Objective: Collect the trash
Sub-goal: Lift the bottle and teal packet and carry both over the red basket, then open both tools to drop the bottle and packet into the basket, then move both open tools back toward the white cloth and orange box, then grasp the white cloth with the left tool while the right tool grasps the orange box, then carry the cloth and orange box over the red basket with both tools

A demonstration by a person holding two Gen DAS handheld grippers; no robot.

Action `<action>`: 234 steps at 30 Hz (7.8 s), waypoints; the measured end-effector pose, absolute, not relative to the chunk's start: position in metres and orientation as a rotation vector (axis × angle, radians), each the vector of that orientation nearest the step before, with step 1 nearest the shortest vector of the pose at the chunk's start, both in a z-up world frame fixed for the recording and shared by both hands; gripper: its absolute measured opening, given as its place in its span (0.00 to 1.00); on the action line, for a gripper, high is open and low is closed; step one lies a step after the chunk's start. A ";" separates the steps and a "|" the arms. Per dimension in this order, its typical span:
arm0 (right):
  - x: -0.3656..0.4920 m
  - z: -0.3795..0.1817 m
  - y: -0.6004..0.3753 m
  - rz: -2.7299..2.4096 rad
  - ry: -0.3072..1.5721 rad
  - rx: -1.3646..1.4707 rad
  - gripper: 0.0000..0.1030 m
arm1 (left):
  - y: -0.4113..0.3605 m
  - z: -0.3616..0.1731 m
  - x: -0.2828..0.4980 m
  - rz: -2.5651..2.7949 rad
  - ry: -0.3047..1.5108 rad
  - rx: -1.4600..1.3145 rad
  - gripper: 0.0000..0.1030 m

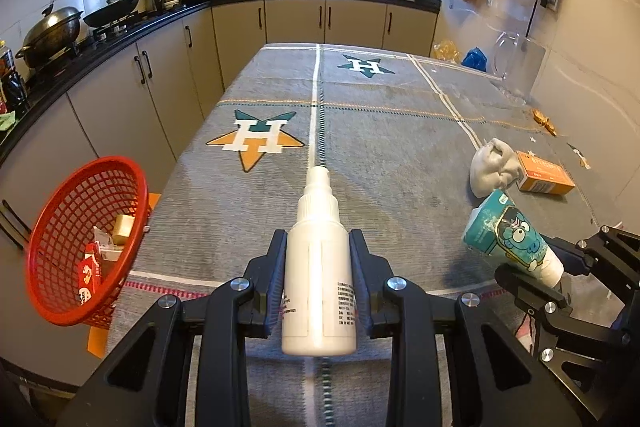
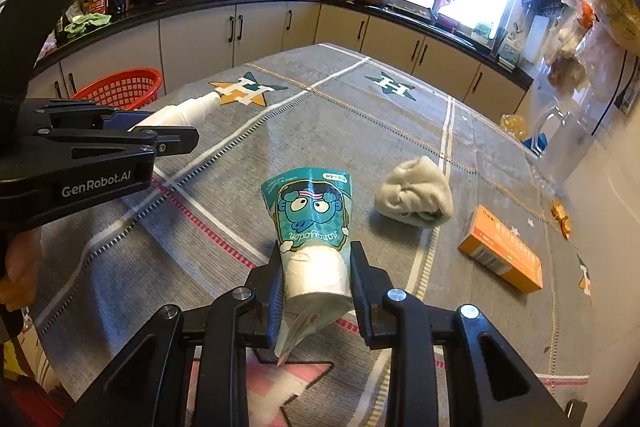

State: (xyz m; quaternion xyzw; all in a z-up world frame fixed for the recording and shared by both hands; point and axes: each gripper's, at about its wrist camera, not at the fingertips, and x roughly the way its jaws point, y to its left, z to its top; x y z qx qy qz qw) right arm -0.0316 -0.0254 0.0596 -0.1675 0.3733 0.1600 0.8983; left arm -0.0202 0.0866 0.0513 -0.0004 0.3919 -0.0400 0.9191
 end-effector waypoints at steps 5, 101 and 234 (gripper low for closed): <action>-0.031 0.063 -0.013 0.347 0.765 -0.367 0.31 | 0.100 0.055 -0.025 -0.065 0.793 -0.018 0.28; 0.037 0.082 0.123 0.635 0.882 -0.084 0.49 | 0.258 0.053 -0.050 0.265 0.741 -0.154 0.53; 0.068 0.087 0.191 0.785 0.923 -0.023 0.51 | 0.312 0.037 -0.029 0.310 0.822 -0.223 0.32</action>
